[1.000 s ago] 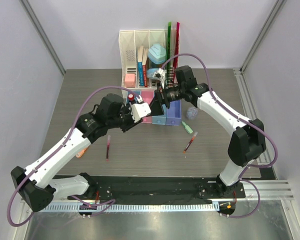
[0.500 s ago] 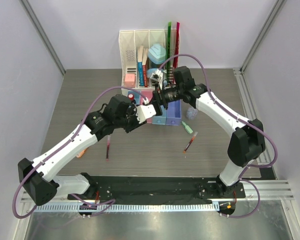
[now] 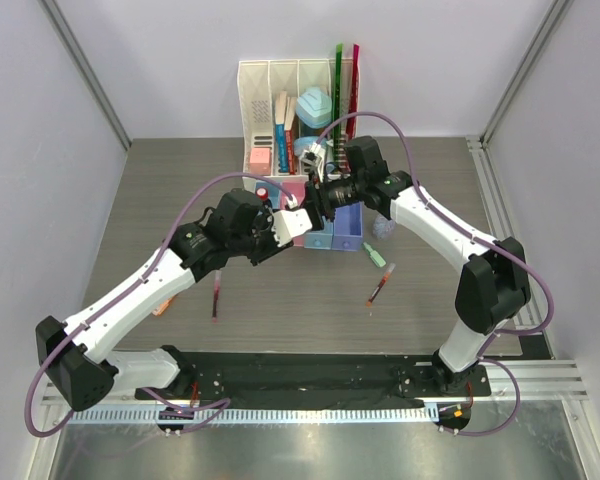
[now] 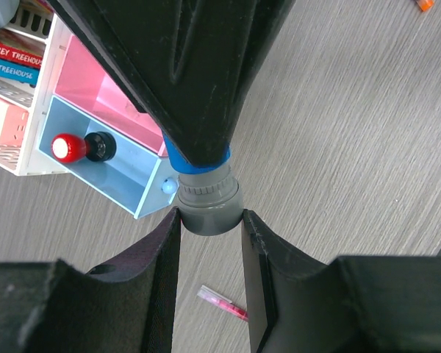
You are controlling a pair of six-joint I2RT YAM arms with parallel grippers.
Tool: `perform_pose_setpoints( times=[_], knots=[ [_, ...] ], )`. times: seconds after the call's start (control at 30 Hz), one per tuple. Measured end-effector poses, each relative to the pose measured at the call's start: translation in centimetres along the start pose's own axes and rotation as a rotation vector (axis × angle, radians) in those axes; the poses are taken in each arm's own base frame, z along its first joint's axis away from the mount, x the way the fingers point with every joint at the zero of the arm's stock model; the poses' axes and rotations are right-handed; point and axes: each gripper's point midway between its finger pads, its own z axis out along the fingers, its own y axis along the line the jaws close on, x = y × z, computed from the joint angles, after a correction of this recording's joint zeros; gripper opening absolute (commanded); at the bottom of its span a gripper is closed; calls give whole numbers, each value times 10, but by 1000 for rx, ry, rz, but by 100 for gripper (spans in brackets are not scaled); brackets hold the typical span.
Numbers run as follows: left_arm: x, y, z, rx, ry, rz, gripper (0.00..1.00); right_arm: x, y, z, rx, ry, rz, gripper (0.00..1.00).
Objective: Sort the stationery into containers
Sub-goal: Place the stationery in the storage box.
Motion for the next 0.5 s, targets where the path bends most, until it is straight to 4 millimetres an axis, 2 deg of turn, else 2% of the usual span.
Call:
perform_pose_setpoints(
  times=[0.03,0.07,0.13,0.17,0.3,0.33,0.37,0.4,0.5],
  knots=[
    [0,0,0,-2,1,0,0,0,0,0,1,-1,-2,35],
    [0,1,0,-3,2,0,0,0,0,0,2,-1,0,18],
    [1,1,0,-6,5,1,0,-1,-1,0,3,-4,-3,6],
    [1,1,0,-7,7,1,0,-2,-1,0,7,-5,-2,1],
    [2,3,-1,-16,12,3,0,-3,-2,1,11,-9,-3,1],
    [2,4,-1,-19,14,4,0,-3,-2,1,11,-10,-3,3],
    [2,4,-1,-22,14,5,0,-4,-2,1,11,-12,-4,17],
    [3,5,-1,-27,15,5,0,-4,-2,1,11,-12,-4,43],
    [2,8,-1,-44,17,7,0,-5,-1,1,6,-15,-2,49]
  ],
)
